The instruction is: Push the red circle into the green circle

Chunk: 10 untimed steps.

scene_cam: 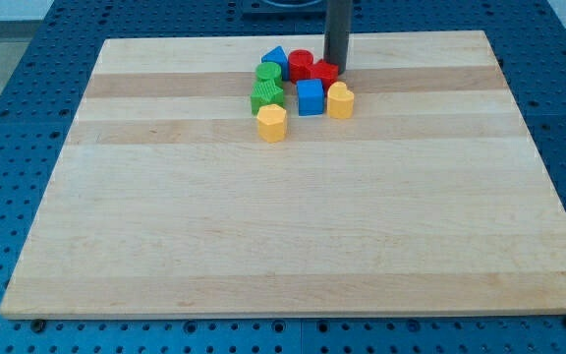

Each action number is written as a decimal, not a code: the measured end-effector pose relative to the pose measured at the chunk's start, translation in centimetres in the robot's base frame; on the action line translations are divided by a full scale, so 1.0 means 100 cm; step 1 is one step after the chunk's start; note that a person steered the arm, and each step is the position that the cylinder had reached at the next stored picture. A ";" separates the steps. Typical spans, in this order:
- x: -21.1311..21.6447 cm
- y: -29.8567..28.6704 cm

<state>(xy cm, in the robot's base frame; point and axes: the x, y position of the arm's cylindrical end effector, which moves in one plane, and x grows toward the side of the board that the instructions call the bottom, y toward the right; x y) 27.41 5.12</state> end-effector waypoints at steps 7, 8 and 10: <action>-0.036 -0.055; -0.032 -0.077; -0.030 -0.077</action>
<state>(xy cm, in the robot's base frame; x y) 24.37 -2.55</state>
